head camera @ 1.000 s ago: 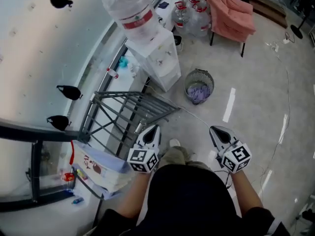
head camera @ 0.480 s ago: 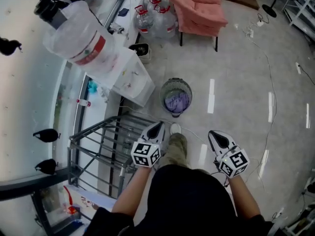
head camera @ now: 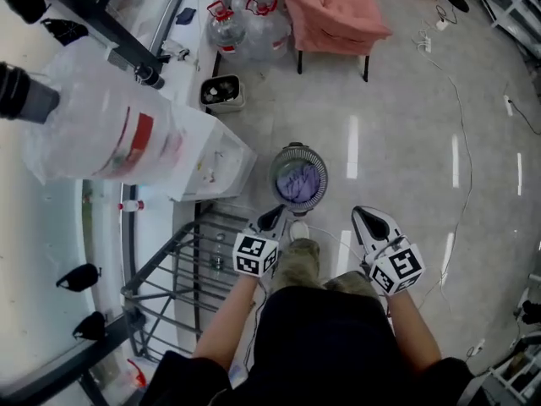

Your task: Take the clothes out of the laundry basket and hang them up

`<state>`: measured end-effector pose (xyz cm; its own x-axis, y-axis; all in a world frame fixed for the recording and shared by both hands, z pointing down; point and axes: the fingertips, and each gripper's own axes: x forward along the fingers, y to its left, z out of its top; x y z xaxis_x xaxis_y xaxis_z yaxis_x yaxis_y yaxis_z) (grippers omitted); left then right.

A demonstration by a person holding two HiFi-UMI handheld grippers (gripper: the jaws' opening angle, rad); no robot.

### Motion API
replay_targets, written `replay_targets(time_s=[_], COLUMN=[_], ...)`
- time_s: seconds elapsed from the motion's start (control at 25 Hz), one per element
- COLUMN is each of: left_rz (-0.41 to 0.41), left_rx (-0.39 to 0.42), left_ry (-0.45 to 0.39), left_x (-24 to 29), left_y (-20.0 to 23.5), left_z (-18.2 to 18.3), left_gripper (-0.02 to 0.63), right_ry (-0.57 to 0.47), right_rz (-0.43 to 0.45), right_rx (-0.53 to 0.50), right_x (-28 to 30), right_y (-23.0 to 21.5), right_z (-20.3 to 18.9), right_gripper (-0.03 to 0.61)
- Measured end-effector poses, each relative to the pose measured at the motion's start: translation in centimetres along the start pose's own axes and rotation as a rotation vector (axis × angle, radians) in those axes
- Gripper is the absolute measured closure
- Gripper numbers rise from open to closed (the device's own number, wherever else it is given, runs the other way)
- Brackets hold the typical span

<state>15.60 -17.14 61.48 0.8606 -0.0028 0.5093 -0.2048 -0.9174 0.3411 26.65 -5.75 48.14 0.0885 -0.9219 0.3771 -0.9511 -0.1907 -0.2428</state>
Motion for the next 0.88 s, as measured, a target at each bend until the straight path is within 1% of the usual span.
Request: replay_targets(time_s=[0.08,0.16,0.24,0.36,0.48,0.56,0.64,0.76,0.88], left_rz=[-0.064,-0.090,-0.088,-0.073,-0.077,-0.058,-0.013,0.063,0.103], left_rx=[0.019,0.033,0.036,-0.006,-0.049,-0.114,-0.167,-0.193,-0.211], left_ry=[0.049,0.113,0.172,0.256,0.327,0.342,0.346,0.392,0.444], left_x=[3.0,6.5,10.5,16.0,20.2,22.7,25.0,28.2,30.8], left_y=[1.2,2.4,3.8,5.4,6.0,6.8,7.9,10.2,12.4], left_z=[-2.0,-4.3,-6.6,-11.1,-15.6,-17.6,-19.5,-23.3,-27.2], left_gripper=[0.603,0.603,0.603,0.603,0.603,0.603,0.603,0.603,0.601], right_ry=[0.011,0.031,0.057,0.103,0.114,0.122,0.131,0.149,0.187], right_rz=[-0.030,-0.048,-0.051,-0.032,-0.014,-0.021,-0.018,0.009,0.042], right_rx=[0.010,0.026,0.034,0.048,0.098,0.158,0.184,0.135,0.091], right_x=[1.6,2.9,4.3,6.5,8.4,9.7,11.0,13.5,16.8], right_y=[-1.5,-3.2,-4.9,-7.0,-8.6,-10.1,-11.8,-14.0,-16.2], right_z=[-0.4,-1.4,-2.9,-5.7,-8.2,-9.5,-10.7,-13.1,-17.2], right_gripper=[0.580,0.580,0.580,0.579,0.580,0.580,0.579,0.579,0.578])
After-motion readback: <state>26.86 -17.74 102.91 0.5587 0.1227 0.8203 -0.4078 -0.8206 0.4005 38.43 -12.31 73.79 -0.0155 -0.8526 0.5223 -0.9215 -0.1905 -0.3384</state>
